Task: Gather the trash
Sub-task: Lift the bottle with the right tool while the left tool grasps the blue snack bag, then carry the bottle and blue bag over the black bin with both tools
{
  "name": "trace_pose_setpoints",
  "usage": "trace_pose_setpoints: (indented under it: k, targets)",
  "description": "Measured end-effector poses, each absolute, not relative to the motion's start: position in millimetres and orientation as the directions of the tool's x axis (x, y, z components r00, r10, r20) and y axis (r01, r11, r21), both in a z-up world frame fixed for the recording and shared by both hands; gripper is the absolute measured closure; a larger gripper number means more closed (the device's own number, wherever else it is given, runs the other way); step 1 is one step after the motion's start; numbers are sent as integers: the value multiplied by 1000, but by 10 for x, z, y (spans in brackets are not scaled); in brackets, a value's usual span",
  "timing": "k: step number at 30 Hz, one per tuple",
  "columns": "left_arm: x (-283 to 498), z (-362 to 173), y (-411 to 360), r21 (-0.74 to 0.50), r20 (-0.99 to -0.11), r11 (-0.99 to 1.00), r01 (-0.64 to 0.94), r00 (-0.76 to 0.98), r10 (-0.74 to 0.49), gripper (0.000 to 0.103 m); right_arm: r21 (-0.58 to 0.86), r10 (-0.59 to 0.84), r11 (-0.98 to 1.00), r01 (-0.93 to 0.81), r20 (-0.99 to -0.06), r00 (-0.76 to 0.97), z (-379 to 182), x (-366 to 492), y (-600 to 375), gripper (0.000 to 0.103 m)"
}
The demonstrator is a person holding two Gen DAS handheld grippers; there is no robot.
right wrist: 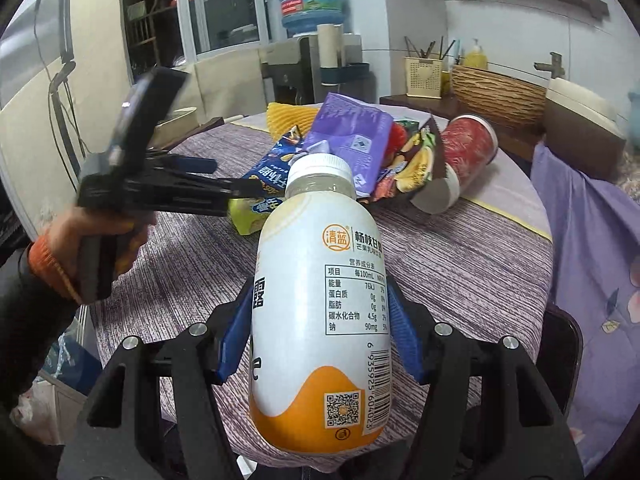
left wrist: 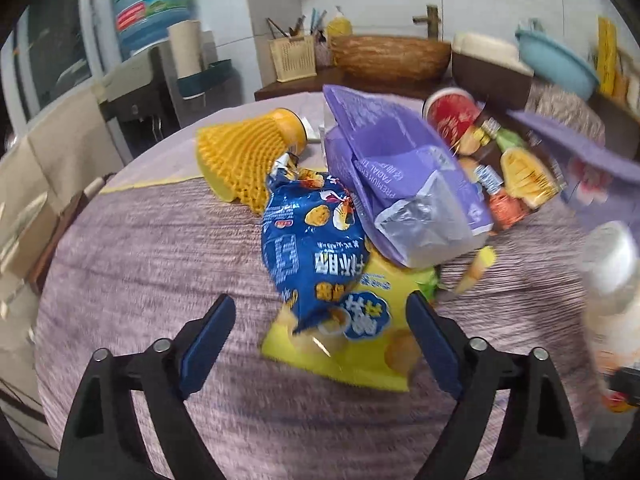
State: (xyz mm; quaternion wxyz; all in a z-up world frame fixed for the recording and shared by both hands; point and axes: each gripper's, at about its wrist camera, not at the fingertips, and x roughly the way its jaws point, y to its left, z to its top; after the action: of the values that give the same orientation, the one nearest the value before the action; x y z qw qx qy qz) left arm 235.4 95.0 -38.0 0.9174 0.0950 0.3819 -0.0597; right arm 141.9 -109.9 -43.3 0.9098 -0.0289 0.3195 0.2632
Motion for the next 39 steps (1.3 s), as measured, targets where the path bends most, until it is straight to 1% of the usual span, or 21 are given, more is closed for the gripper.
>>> trace_pose_setpoints:
  k: [3,4,5,6,9,12,14,22,29,32,35,39]
  targets:
    - [2543,-491,882,199,-728,961,190,685,16,26,124,453,868,-480,-593,666,-456,1388,-1201,41]
    - [2589,-519,869,206,-736,960,191,676,23,31,126,449,871,-474,-593,668,-461,1392,-1229,41]
    - [2640,-536,873,206,-743,959,194,668,25,36,129,444,876,-465,-593,671,-479,1390,-1271,41]
    - [2679,-553,878,201,-748,960,194,663,23,37,132,442,878,-460,-594,673,-496,1376,-1300,41]
    - [2722,-553,916,187,-748,966,177,664,23,49,154,437,886,-438,-598,672,-562,1373,-1420,41]
    - [2720,-534,959,155,-743,976,155,669,12,65,165,431,891,-422,-599,675,-605,1371,-1485,41]
    - [2688,-525,988,143,-740,980,140,672,12,80,165,426,894,-416,-597,679,-620,1365,-1510,41]
    - [2296,-387,1234,84,-682,995,44,730,26,81,156,430,893,-422,-569,701,-609,1293,-1549,41]
    - [1662,-149,1296,52,-591,998,-19,805,46,81,177,441,892,-416,-546,712,-633,1255,-1640,41]
    - [1342,-43,1214,19,-546,1000,-15,838,22,81,179,436,895,-408,-541,719,-645,1240,-1674,41]
    - [1132,29,1085,18,-511,1000,-2,860,11,81,179,422,903,-391,-536,731,-659,1217,-1737,41]
    - [925,73,787,-7,-488,996,85,869,-77,81,191,395,918,-349,-533,748,-692,1194,-1884,41]
